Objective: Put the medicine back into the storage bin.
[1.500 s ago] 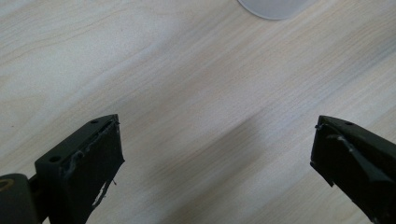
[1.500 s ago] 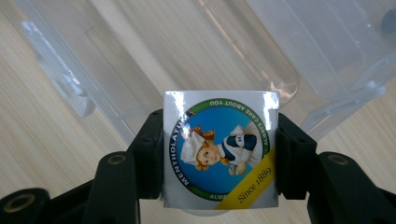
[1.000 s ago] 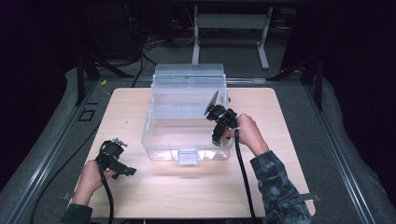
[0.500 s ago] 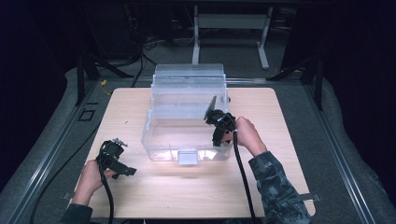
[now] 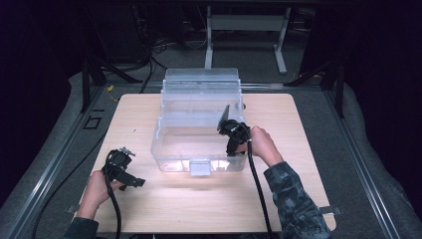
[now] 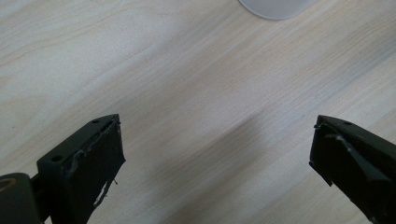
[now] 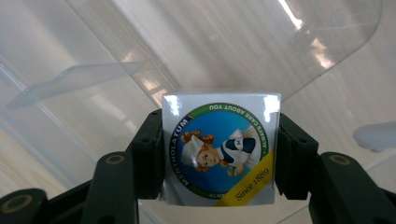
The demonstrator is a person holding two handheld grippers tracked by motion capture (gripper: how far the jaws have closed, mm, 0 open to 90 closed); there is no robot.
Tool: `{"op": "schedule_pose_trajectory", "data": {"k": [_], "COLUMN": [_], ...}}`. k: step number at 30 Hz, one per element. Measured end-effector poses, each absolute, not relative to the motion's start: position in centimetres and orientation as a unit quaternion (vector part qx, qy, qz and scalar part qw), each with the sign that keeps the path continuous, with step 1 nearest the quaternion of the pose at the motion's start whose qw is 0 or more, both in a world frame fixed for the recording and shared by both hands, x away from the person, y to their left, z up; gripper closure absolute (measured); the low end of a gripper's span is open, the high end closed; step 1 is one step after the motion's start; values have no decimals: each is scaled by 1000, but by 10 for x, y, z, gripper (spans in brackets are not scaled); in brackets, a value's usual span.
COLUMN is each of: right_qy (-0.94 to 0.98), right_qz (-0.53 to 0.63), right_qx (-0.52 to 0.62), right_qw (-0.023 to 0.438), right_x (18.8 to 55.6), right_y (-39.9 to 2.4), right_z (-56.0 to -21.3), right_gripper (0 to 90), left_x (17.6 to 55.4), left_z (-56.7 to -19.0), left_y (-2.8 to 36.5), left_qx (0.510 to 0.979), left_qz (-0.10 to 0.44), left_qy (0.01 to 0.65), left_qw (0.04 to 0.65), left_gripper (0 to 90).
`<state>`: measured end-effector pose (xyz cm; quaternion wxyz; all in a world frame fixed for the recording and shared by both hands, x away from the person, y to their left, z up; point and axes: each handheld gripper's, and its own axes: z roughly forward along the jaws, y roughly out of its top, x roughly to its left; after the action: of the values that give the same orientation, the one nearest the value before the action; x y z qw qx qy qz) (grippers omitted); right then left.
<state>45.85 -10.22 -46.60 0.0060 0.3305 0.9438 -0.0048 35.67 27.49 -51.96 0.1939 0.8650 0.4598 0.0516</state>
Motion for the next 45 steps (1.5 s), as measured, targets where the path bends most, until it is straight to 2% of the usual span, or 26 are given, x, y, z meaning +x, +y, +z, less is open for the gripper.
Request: {"op": "schedule_pose_trajectory", "data": {"k": [14, 17, 19, 22, 26, 28, 32, 34, 36, 37, 39, 45], "right_qy": [943, 943, 940, 936, 930, 925, 929, 925, 941, 940, 902, 882], "right_qz": [-16, -3, 2, 57, 98, 122, 113, 156, 98, 116, 260, 313], "right_qx": [333, 334, 339, 347, 352, 354, 345, 343, 322, 318, 339, 341], "right_qw": [1, 12, 36, 29, 46, 56, 67, 50, 44, 31, 58, 86], "right_x": [459, 458, 457, 454, 449, 445, 436, 431, 426, 421, 408, 385], "right_y": [-103, -105, -106, -112, -120, -123, -131, -136, -138, -140, -140, -154], "right_z": [-465, -462, -456, -452, -439, -435, -421, -420, -407, -407, -428, -432], "right_gripper": [440, 411, 377, 330, 272, 197, 137, 103, 93, 87, 76, 85], "left_x": [356, 356, 356, 356, 356, 356, 355, 355, 355, 356, 357, 363], "left_z": [-519, -518, -518, -517, -515, -514, -508, -504, -499, -497, -493, -480], "left_y": [274, 275, 275, 275, 275, 275, 276, 278, 278, 279, 280, 279], "left_qx": [864, 862, 861, 860, 860, 859, 857, 853, 849, 849, 845, 844], "left_qz": [48, 48, 49, 50, 54, 56, 66, 74, 79, 80, 81, 85], "left_qy": [457, 460, 462, 463, 462, 462, 461, 463, 463, 460, 462, 453], "left_qw": [204, 206, 208, 210, 210, 213, 222, 230, 241, 247, 256, 276], "left_gripper": [28, 27, 26, 25, 24, 25, 24, 19, 6, 1, 1, 1]}}
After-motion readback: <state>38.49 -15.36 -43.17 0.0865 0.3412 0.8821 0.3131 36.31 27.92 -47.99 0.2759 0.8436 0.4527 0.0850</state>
